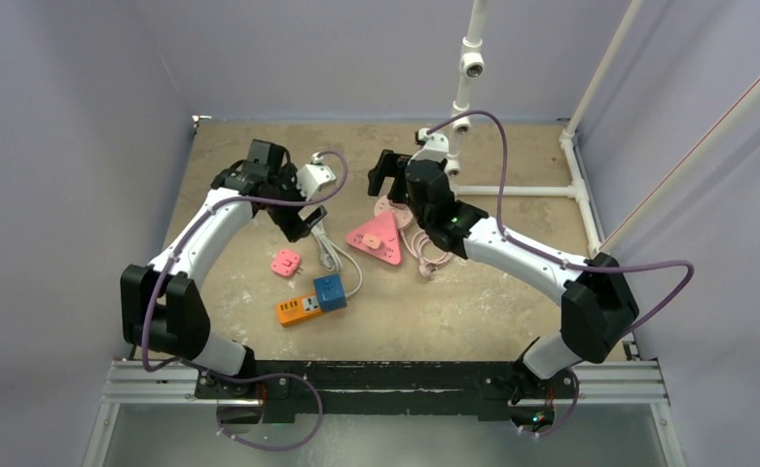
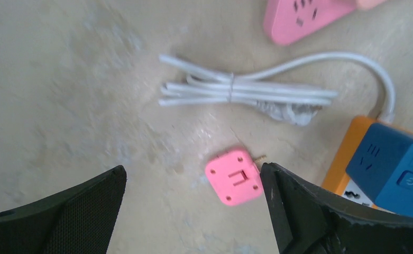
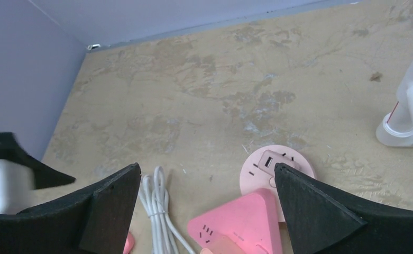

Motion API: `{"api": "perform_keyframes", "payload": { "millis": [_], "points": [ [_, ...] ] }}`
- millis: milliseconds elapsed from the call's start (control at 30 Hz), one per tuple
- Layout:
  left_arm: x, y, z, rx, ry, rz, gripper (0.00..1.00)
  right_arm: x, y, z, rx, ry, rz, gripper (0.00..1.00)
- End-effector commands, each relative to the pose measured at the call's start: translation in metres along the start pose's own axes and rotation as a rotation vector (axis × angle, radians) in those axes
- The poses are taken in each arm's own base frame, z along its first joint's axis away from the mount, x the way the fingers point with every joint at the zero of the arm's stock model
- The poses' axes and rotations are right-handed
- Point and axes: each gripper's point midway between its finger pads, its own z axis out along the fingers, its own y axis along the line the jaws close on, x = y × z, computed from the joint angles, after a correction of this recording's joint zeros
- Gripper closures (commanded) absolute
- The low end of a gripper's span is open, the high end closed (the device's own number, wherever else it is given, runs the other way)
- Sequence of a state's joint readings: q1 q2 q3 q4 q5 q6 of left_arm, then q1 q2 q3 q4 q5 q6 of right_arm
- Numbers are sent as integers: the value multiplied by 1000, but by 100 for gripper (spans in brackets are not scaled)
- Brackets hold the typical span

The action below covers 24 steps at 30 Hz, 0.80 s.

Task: Insert the plug

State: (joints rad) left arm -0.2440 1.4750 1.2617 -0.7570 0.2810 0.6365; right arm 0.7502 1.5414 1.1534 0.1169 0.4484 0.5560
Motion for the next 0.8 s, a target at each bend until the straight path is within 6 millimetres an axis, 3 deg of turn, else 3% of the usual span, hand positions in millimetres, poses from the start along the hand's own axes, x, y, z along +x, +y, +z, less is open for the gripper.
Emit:
{"api": "perform_keyframes", "payload": {
  "millis": [0,300,533,667,767],
  "points": [
    [56,-15,14,12,224,-160,1,-20,6,-13,7,-33,7,1],
    [112,-6,31,-45,359,-359,1,-51,29,-32,-67,-74,71,1],
    [152,-28,46,29,423,-423,1,-65,36,-35,-70,-83,86,1],
    [162,-51,52,130,434,-433,1,-65,38,-35,-68,-79,86,2],
    [169,-57,55,154,445,-414,8,-64,39,-33,-67,-76,88,2]
  ]
}}
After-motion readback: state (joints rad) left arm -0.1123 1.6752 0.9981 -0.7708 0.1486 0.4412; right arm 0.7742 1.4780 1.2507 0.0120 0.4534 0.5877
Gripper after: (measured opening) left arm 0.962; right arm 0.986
